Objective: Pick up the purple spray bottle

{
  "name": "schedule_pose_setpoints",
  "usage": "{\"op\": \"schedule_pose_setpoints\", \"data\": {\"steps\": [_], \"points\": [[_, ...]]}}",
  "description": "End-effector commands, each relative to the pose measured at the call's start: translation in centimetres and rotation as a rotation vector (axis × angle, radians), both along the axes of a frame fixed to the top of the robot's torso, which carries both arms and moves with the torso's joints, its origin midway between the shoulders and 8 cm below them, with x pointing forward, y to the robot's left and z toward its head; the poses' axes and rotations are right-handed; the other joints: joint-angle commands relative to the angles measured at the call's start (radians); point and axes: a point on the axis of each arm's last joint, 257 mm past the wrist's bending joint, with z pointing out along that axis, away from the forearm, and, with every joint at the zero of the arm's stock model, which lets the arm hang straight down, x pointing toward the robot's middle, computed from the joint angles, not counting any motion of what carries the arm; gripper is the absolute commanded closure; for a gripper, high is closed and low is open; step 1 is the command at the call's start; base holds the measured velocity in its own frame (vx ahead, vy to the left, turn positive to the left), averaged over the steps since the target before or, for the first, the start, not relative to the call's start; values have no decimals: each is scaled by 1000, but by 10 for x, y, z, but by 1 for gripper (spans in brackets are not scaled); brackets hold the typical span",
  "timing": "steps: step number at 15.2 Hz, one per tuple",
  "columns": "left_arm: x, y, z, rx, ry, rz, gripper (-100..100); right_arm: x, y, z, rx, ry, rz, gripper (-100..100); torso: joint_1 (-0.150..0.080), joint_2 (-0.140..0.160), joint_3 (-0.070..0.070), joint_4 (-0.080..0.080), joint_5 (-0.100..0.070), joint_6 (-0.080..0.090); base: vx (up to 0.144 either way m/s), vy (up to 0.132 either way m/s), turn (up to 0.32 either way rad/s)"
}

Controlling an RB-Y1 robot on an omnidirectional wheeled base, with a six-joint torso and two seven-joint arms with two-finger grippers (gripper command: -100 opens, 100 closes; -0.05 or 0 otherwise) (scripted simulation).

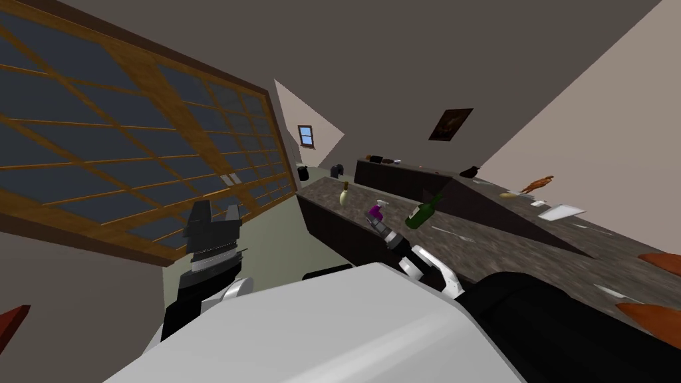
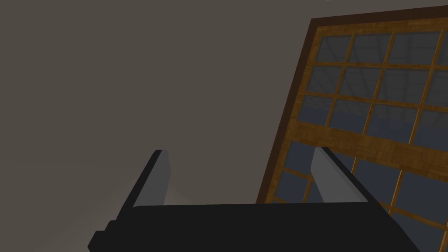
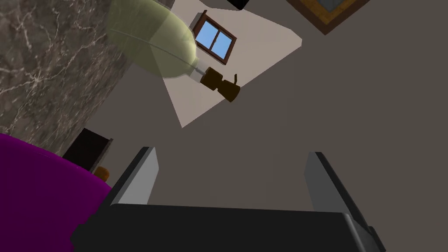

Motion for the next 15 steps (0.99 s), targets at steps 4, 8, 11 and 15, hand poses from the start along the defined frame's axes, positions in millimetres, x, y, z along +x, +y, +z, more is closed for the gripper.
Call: {"op": "schedule_pose_setpoints", "data": {"steps": [4,8,11,15], "points": [[0,0,0,0,0,0,0,-8,-14,-27,-102,73,45,-100,-1,0,0,0,0,0,-39,-56,111],[0,0,0,0,0,0,0,-14,-24,-39,-176,112,80,-100,-1,1,0,0,0,0,-49,-56,122],[0,0,0,0,0,0,0,-19,-35,-51,-235,148,106,-100,0,0,0,0,0,0,-47,-49,104],[0,0,0,0,0,0,0,-28,-56,-71,-326,211,138,-100,-1,0,0,0,0,0,-53,-57,133]]}}
